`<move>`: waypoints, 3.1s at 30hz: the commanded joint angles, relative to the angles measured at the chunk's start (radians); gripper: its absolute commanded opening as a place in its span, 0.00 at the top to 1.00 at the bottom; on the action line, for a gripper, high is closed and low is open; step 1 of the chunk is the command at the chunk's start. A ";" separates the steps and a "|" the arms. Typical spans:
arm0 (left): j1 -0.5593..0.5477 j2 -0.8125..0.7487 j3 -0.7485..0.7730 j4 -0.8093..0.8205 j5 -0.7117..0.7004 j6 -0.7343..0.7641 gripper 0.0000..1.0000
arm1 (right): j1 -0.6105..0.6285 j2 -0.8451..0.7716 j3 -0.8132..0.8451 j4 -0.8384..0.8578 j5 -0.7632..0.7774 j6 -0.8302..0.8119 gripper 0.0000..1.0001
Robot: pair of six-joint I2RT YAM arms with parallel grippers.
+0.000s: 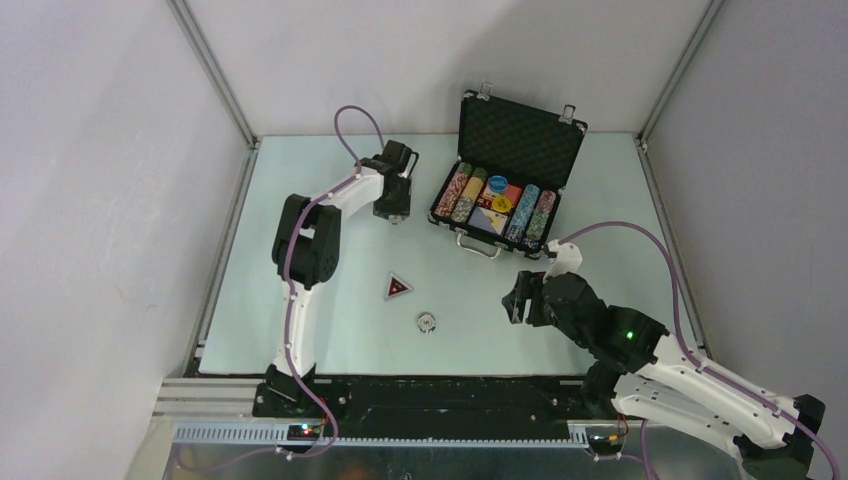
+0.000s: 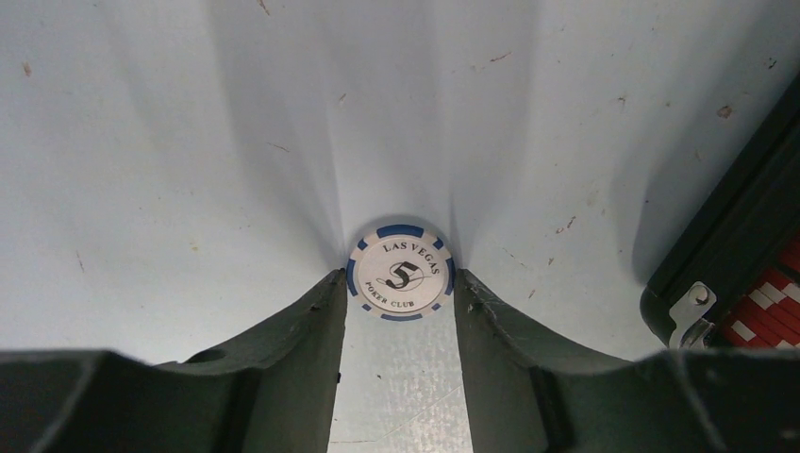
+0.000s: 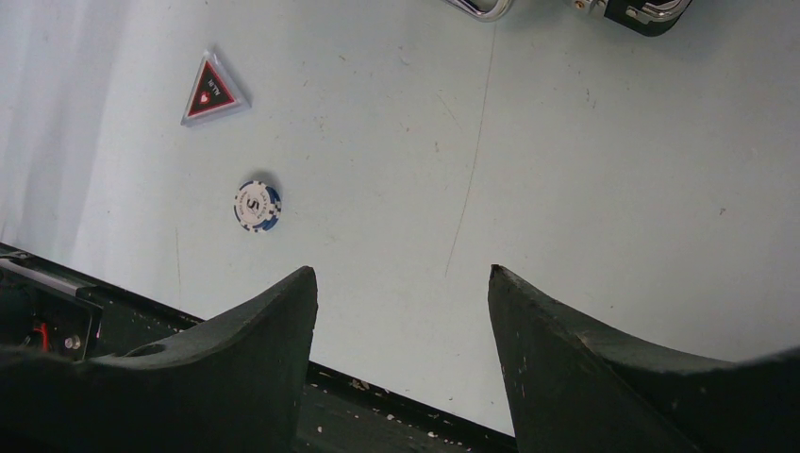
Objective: Pack up texas hold em set
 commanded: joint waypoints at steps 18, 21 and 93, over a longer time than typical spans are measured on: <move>0.000 -0.105 -0.168 0.033 -0.017 0.008 0.56 | 0.002 0.006 -0.001 0.007 0.027 0.009 0.29; -0.004 -0.140 -0.216 0.059 -0.017 -0.002 0.57 | 0.001 0.006 -0.006 0.014 0.024 0.009 0.29; -0.064 -0.209 -0.355 0.163 -0.009 -0.023 0.34 | 0.010 -0.015 -0.014 0.007 0.022 0.018 0.29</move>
